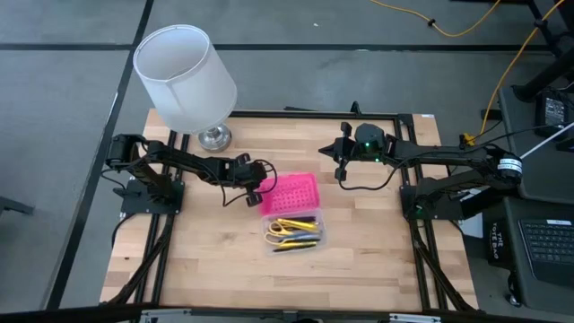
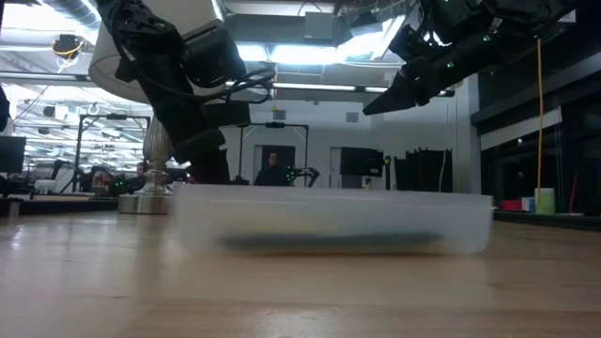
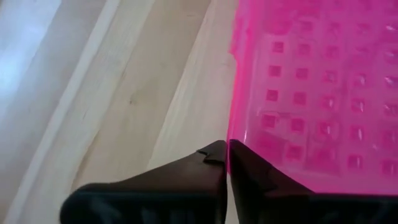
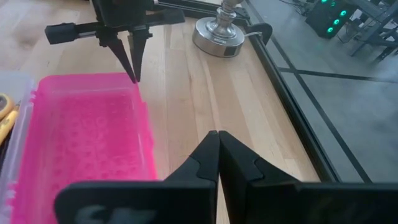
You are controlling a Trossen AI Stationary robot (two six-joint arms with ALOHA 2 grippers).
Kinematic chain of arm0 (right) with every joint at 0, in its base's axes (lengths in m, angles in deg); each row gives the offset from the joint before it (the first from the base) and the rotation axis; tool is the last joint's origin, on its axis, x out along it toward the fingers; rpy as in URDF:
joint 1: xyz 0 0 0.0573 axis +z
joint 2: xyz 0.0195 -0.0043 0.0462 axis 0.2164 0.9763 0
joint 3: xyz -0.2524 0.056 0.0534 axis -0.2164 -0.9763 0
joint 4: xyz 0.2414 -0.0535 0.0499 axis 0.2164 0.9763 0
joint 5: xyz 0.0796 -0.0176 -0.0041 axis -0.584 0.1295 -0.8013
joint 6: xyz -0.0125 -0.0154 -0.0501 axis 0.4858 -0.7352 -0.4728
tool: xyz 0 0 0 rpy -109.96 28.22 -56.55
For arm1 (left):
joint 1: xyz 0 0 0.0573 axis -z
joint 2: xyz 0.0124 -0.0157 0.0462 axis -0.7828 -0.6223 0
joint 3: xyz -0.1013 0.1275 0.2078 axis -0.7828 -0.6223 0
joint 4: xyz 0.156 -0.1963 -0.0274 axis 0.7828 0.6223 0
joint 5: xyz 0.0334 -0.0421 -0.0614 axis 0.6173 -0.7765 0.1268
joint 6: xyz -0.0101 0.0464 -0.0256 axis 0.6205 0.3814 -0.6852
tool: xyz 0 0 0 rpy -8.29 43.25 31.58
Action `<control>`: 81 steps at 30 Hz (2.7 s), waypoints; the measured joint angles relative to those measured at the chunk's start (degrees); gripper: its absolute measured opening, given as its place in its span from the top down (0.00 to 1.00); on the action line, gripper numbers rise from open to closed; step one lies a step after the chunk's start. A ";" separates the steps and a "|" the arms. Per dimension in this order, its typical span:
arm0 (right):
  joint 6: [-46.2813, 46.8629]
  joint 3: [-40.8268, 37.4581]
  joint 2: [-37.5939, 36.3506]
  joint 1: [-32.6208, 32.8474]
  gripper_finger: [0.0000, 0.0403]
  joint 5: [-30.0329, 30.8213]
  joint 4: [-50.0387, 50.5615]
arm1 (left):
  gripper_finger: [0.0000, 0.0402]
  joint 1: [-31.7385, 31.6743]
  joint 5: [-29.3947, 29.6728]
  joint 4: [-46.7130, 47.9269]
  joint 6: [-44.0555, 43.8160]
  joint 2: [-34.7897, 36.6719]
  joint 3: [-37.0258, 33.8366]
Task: Pick & place school supplies into a supply box
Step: Close the pink supply box
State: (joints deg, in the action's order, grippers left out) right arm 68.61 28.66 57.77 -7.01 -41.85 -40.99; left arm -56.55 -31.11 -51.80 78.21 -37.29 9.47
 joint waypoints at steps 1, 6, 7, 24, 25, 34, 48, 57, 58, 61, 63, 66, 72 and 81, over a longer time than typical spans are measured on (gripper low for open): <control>0.00 0.00 0.00 0.00 0.97 0.00 0.00 | 0.99 0.00 0.40 -0.01 0.42 0.00 0.00; 0.00 0.00 0.00 0.00 0.97 -0.01 0.00 | 0.99 0.00 0.97 -0.85 1.40 0.00 -0.02; 0.00 0.00 0.00 0.00 0.97 -0.02 0.00 | 0.99 0.00 1.30 -1.04 1.40 -0.03 -0.06; 0.57 0.00 0.01 0.02 0.97 3.79 0.00 | 0.99 0.96 11.49 -7.78 3.46 -0.07 -0.09; 1.18 0.00 0.02 0.00 0.97 4.71 0.00 | 0.99 1.36 12.96 -8.24 4.24 -0.07 -0.09; 6.29 0.02 0.02 -2.32 0.97 5.10 0.77 | 1.00 5.90 23.28 -15.15 15.81 -0.07 -0.07; 12.10 0.11 0.56 -17.20 0.97 -23.95 7.78 | 1.00 13.70 38.77 -21.52 31.18 -0.07 -0.07; 16.90 0.11 8.45 -15.82 0.97 -27.14 11.21 | 1.00 16.89 42.83 -23.86 39.44 -0.07 -0.04; 17.42 0.11 9.30 -15.56 0.97 -27.85 10.07 | 1.00 17.27 42.95 -24.59 40.84 -0.07 -0.04; 19.81 0.09 11.59 -14.95 0.97 -28.74 6.34 | 1.00 18.42 44.35 -27.08 46.43 -0.07 0.00; 21.12 0.09 12.31 -14.67 0.97 -29.39 4.33 | 1.00 18.99 45.63 -27.80 50.36 -0.07 0.00; 21.27 0.09 12.55 -14.67 0.97 -32.06 3.64 | 1.00 19.44 47.38 -28.40 54.49 -0.07 0.02; 22.62 0.09 12.55 -14.38 0.97 -34.12 2.99 | 1.00 19.63 48.15 -29.21 57.64 -0.04 0.02; 20.83 0.00 12.55 -9.32 0.97 -34.10 1.90 | 1.00 19.63 47.80 -29.35 60.13 -0.04 0.01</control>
State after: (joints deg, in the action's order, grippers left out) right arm 89.44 28.66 70.32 -16.33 -75.96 -39.10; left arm -36.93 16.69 -81.16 138.34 -37.34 9.48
